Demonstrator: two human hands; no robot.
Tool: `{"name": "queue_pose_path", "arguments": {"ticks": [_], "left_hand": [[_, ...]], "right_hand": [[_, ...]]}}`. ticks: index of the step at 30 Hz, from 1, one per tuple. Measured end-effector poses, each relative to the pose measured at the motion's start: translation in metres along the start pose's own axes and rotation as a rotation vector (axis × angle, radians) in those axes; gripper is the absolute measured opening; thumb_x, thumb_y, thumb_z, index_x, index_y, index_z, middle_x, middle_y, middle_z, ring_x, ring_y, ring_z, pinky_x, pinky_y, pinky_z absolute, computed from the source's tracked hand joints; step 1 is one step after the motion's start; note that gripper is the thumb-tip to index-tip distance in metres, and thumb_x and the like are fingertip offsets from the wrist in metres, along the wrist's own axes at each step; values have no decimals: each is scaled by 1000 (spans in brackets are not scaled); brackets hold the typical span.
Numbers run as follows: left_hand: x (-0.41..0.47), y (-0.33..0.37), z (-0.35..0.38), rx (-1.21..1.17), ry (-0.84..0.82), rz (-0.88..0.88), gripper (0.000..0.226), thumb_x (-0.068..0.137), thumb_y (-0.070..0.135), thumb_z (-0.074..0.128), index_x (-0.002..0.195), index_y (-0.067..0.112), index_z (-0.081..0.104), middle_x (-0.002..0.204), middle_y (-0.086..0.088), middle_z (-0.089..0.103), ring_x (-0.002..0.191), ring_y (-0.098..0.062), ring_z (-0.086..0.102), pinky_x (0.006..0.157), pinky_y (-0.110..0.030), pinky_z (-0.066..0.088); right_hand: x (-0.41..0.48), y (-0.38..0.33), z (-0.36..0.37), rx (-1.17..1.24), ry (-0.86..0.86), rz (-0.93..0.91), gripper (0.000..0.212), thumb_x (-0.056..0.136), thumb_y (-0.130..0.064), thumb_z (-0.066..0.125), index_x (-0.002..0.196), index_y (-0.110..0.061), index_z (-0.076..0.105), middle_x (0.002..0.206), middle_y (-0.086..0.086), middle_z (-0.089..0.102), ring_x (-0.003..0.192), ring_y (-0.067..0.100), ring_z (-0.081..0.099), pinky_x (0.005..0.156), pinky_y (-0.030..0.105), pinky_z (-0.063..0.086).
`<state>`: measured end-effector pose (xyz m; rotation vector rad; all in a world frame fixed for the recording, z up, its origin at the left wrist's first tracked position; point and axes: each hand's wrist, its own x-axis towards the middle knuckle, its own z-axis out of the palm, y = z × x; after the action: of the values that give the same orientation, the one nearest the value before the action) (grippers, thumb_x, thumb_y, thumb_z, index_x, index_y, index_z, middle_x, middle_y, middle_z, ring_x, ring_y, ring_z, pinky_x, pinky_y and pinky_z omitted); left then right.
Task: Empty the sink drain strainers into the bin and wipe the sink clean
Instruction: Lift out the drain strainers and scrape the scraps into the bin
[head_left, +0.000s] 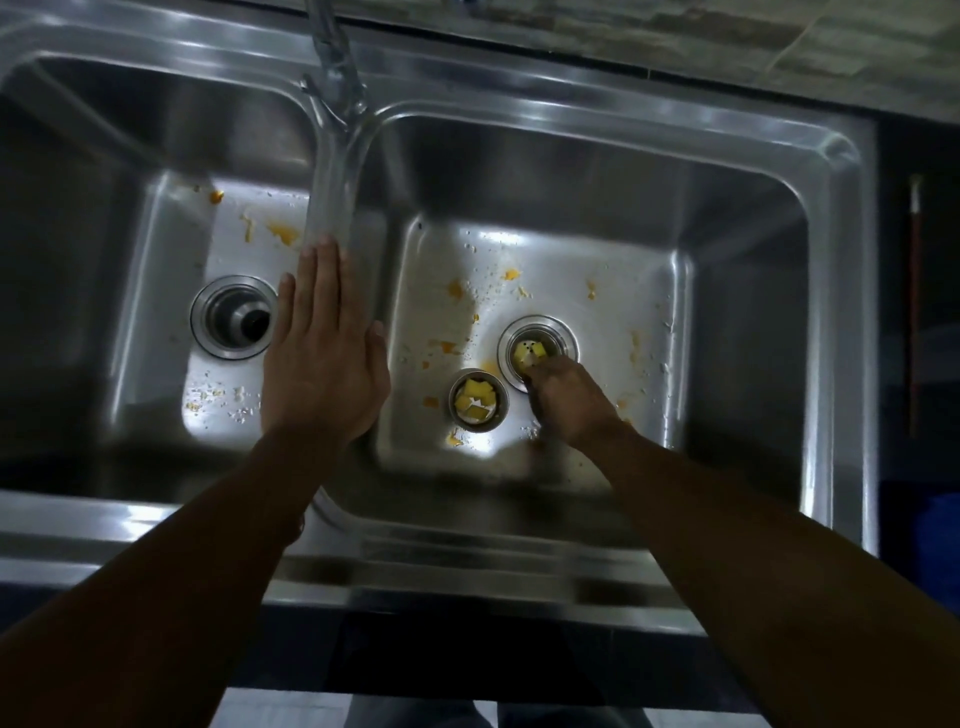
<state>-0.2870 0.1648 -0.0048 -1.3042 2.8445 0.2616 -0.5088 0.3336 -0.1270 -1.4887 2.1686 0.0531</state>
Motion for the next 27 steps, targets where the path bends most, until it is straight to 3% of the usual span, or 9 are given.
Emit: {"name": "queue_pose_path", "arguments": {"ticks": [5,10,16,20,22,25,27], "left_hand": [[1,0,2,-14,7,-3,67,106,30,32,160,0,5,168,-21,3,158,-32,2,129,-49,10],[1,-1,4,11,8,3,67,106,32,28,160,1,4,168,-21,2,158,-31,0,128,-49,10],[0,-1,6,15,18,6,68,105,37,18,160,1,4,168,-21,3,158,-30,1,128,-49,12],[0,-2,8,21,23,7,67,105,37,18,160,1,4,168,-21,3,158,-31,1,128,-49,12],[0,-2,8,20,20,5,67,105,38,18,160,2,3,169,-20,2,158,-30,0,129,-49,11],[0,-3,8,11,17,9,68,105,37,20,160,2,3,169,-20,2,158,-30,-1,129,-48,9],[0,-3,7,-1,18,14,67,106,35,25,160,2,3,169,-20,2,158,-30,0,129,-48,8]], "right_hand": [[-3,-3,3,-213,62,-68,20,91,-22,66,105,-11,75,99,8,75,95,24,66,91,34,49],[-12,-2,9,-120,205,-34,32,99,-25,53,125,-9,63,119,11,65,110,28,57,101,35,37],[-11,4,9,-87,210,-8,27,97,-28,56,117,-15,68,121,4,63,114,22,51,101,32,33],[-9,8,8,9,218,46,34,94,-30,58,124,-18,65,146,4,42,134,23,37,112,30,30],[-8,7,6,164,216,41,48,90,-25,64,136,-15,56,157,1,31,145,20,27,120,30,28],[-5,7,-1,390,156,113,66,85,-21,71,145,-15,45,159,-2,27,144,18,34,112,34,41],[-2,9,-5,270,134,66,52,83,-25,74,130,-12,58,155,1,33,136,24,43,100,40,51]]}}
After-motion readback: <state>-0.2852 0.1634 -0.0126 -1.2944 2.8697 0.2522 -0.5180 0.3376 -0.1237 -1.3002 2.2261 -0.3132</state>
